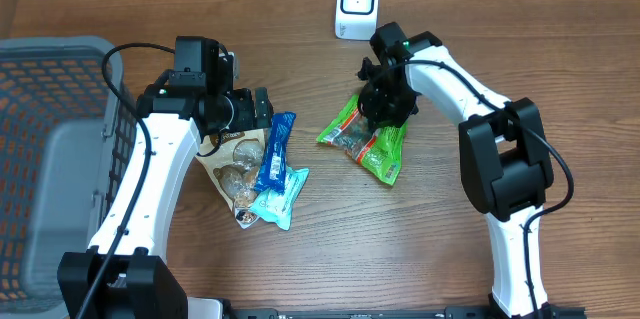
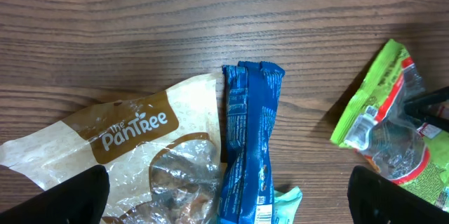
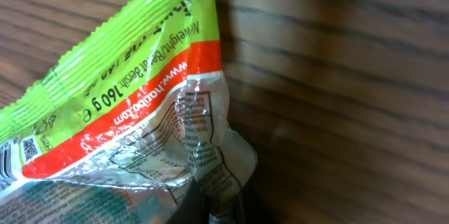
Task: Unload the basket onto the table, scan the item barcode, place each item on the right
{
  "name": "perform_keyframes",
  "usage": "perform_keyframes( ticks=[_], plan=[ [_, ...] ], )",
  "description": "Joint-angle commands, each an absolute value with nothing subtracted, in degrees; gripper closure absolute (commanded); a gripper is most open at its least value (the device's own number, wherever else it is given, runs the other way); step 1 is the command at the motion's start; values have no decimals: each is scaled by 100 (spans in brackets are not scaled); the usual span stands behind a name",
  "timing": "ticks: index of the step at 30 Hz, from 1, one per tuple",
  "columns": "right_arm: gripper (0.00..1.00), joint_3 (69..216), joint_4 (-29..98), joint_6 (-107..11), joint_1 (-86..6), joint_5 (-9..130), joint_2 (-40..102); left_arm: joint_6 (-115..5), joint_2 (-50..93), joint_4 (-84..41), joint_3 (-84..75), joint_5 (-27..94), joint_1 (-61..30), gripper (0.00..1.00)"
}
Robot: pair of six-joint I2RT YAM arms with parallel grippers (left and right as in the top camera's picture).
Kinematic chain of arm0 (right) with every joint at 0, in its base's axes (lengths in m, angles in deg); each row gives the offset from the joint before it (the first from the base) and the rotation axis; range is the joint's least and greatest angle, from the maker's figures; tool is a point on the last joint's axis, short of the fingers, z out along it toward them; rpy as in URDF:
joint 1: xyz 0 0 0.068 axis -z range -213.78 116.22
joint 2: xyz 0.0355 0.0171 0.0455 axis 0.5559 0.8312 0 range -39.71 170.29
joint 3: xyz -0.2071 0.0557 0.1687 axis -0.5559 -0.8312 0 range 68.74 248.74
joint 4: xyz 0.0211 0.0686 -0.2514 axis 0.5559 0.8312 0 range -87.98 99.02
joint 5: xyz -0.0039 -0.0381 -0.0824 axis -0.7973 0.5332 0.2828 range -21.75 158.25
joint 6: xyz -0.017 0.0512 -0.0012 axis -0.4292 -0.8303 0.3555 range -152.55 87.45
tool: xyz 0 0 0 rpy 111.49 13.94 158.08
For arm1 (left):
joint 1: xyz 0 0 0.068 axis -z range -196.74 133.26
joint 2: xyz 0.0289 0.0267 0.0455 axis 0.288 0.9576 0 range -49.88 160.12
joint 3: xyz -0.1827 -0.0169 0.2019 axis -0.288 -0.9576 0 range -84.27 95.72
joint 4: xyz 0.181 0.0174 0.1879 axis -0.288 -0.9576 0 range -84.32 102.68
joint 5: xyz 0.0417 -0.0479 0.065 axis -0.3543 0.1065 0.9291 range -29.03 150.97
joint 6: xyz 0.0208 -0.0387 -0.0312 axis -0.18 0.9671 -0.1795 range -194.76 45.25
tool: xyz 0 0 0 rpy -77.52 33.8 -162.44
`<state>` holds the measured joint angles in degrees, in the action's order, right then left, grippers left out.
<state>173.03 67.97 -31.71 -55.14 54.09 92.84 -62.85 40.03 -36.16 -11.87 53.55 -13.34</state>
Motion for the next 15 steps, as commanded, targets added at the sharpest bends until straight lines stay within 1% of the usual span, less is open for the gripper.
perform_keyframes(
  ticks=[1,5,10,12,15],
  plan=[
    [96,17637,7068,-3601,-5101,5934,9697,-6294,4040,-3616,-1170,5394,-1297,0],
    [96,18428,7460,-3995,-4898,6006,9579,-6294,4040,-3616,-1170,5394,-1297,0],
    [96,18922,7569,-4585,-4906,7158,9356,-6294,4040,-3616,-1170,5392,-1297,0],
    [96,18922,7602,-5138,-4996,7814,9291,-6294,4040,-3616,-1170,5394,-1297,0],
    [96,18896,7816,-6263,-5097,8260,9289,-6294,4040,-3616,-1170,5392,-1297,0]
  ],
)
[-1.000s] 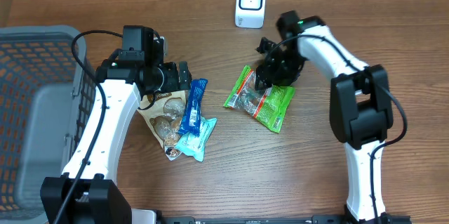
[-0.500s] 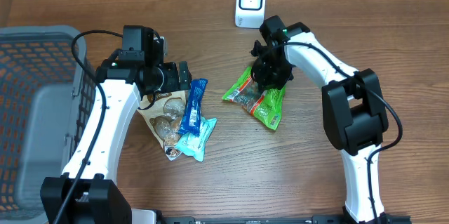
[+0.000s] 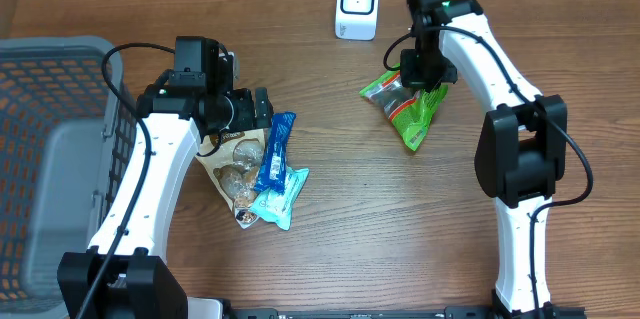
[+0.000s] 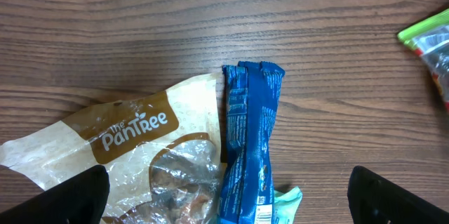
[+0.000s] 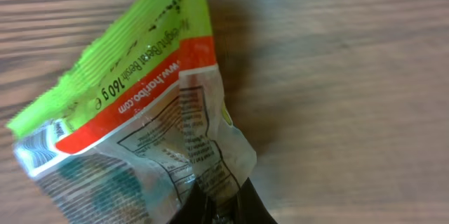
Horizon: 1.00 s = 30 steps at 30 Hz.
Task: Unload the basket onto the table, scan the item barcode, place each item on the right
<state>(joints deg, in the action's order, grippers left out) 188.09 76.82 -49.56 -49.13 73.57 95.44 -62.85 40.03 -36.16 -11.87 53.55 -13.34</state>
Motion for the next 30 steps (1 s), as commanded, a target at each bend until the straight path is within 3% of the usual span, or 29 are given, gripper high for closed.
perform_keyframes(
  ticks=[1,3,6,8,9,13,27,30],
  plan=[
    [96,18863,7897,-6703,-5125,8253,9289,-6294,4040,-3616,-1170,5392,-1297,0],
    [96,18798,8017,-7341,-5199,8118,9289,-6294,4040,-3616,-1170,5394,-1297,0],
    [96,18726,8021,-7365,-5304,7792,9291,-6294,4040,-3616,-1170,5392,-1297,0],
    [74,18710,8056,-7299,-5344,7715,9291,-6294,4040,-3616,-1170,5394,-1297,0],
    [50,18710,8078,-7282,-5344,7715,9291,-6294,4040,-3616,-1170,5394,-1297,0],
    [23,18706,8096,-6526,-5239,7252,9291,-6294,4040,-3616,-1170,5394,-1297,0],
    [20,17456,7311,-3927,-5014,6190,9295,-6294,4040,-3616,-1170,5394,-1297,0],
    [27,17080,7031,-3697,-5016,5893,9295,-6294,4040,-3616,-1170,5394,-1297,0]
  ],
)
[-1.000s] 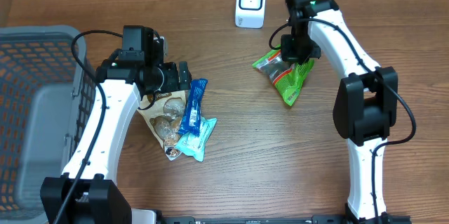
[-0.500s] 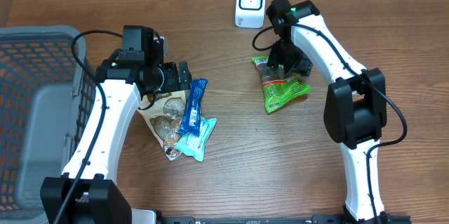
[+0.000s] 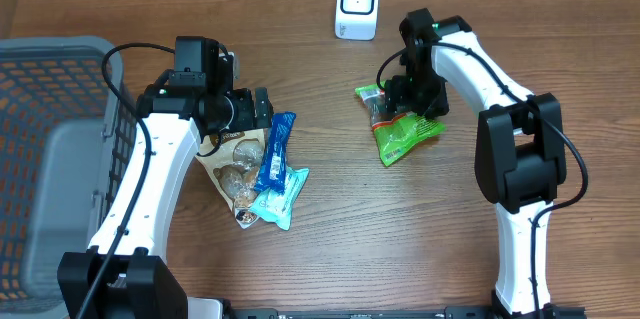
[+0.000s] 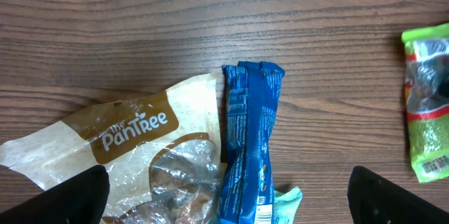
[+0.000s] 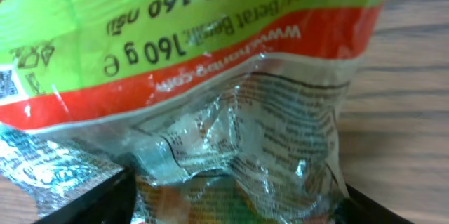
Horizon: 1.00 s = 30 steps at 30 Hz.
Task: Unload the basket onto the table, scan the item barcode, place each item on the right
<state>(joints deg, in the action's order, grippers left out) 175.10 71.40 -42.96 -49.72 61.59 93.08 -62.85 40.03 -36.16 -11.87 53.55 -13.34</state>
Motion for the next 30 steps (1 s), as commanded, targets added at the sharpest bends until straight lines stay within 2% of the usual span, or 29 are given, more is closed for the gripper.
perform_keyframes(
  ticks=[1,2,4,5,6,16,24,30],
  plan=[
    [35,16973,6950,-3697,-5016,5794,9295,-6294,4040,-3616,-1170,5394,-1297,0],
    [48,16892,6891,-3700,-5016,5731,9295,-6294,4040,-3616,-1170,5394,-1297,0],
    [80,16715,6760,-3702,-5016,5567,9295,-6294,4040,-3616,-1170,5392,-1297,0],
    [92,16697,6760,-3702,-5016,5512,9295,-6294,4040,-3616,-1170,5394,-1297,0],
    [96,16693,6764,-3706,-5016,5473,9295,-6294,4040,-3616,-1170,5394,-1297,0],
    [96,17569,7057,-3888,-4968,5803,9105,-6294,4040,-3616,-1170,5394,-1297,0],
    [96,18653,7022,-4504,-5429,8955,8596,-6294,4040,-3616,-1170,5394,-1297,0],
    [96,18750,5927,-4325,-5936,11534,8618,-6294,4040,-3616,-1170,5394,-1297,0]
  ],
)
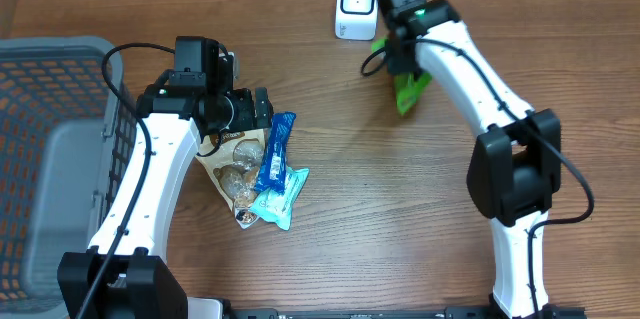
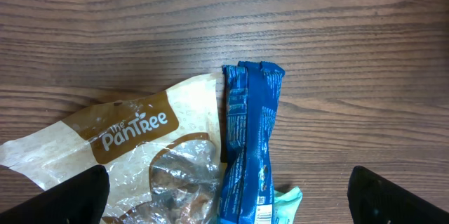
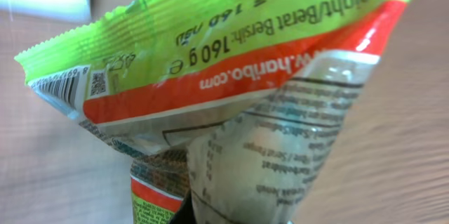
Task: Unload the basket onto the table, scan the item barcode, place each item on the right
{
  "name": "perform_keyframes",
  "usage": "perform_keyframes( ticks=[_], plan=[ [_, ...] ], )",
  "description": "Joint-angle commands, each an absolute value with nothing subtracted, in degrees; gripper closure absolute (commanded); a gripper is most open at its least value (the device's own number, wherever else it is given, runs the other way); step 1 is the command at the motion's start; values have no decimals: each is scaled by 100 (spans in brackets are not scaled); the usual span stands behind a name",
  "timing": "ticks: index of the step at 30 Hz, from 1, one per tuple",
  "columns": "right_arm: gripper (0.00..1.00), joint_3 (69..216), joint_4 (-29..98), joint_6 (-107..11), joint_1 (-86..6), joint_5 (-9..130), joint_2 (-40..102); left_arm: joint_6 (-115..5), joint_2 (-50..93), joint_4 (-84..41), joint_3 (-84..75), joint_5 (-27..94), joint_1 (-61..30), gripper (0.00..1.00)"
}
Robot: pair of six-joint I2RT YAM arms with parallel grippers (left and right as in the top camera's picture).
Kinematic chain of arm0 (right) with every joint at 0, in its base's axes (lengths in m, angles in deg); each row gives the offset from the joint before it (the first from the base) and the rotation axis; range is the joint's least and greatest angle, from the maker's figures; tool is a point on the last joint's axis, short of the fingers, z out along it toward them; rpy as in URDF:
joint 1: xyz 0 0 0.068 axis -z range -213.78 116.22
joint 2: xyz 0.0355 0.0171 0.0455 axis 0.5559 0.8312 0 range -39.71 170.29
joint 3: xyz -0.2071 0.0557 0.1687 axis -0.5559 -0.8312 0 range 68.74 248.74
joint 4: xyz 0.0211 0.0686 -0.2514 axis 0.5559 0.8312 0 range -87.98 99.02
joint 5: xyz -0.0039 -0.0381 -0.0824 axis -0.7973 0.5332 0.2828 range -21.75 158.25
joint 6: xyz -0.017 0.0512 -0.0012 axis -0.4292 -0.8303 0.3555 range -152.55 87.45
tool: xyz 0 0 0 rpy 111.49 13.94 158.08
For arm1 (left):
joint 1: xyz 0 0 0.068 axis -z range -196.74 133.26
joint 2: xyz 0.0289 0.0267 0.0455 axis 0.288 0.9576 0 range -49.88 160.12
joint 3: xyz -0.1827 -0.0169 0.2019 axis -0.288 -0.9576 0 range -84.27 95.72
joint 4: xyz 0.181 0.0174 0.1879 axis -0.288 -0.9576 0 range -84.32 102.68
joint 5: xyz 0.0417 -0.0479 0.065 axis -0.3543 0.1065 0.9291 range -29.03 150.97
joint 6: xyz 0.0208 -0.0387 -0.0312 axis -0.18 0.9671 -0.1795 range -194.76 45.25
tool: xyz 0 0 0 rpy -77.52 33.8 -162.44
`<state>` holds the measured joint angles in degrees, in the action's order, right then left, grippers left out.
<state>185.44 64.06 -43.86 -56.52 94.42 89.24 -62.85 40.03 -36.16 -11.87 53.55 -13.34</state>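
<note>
My right gripper point(image 1: 394, 51) is shut on a green Haribo bag point(image 1: 408, 87), point(image 3: 231, 97) and holds it off the table just right of the white scanner point(image 1: 357, 4). In the right wrist view the bag fills the frame, its barcode point(image 3: 57, 88) at the left edge near the scanner's white body; the fingers are hidden behind it. My left gripper point(image 1: 250, 109) hangs open over a pile of snacks, its fingertips point(image 2: 81, 196) wide apart with nothing between them.
Under the left gripper lie a tan Pantree bag point(image 2: 133, 133), a blue bar point(image 2: 249, 147) and a mint packet point(image 2: 289, 199). A grey basket point(image 1: 55, 159) with an orange mesh stands at the left edge. A cardboard wall runs along the back.
The right gripper was over the green bag on the table with its fingers apart round it; now it is shut on the bag, raised and up beside the scanner. The left arm is unchanged.
The right gripper first pinched the green bag low at mid-table. Then it held the bag to the right of the scanner. Then the bag lay back on the table with the fingers spread. Now the bag is gripped again beside the scanner. The left gripper stayed open throughout.
</note>
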Motion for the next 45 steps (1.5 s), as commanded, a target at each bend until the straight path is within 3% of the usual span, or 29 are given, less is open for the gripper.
perform_keyframes(
  ticks=[1,8,9,13,19,33,45],
  plan=[
    [96,18750,5683,-4180,-5982,11772,8631,-6292,4040,-3616,-1170,5392,-1294,0],
    [96,18747,2929,-2052,-6067,12194,8677,-6294,4040,-3616,-1170,5394,-1297,0],
    [96,18747,2175,-1262,-6052,11940,8736,-6292,4040,-3616,-1170,5394,-1297,0],
    [96,18745,1300,368,-6021,11219,8939,-6294,4040,-3616,-1170,5394,-1297,0],
    [96,18745,391,2088,-6008,11208,9337,-6294,4040,-3616,-1170,5394,-1297,0],
    [96,18723,-647,2475,-5995,11160,9824,-6294,4040,-3616,-1170,5394,-1297,0],
    [96,18715,-719,2794,-5991,11228,10069,-6294,4040,-3616,-1170,5394,-1297,0]
  ],
)
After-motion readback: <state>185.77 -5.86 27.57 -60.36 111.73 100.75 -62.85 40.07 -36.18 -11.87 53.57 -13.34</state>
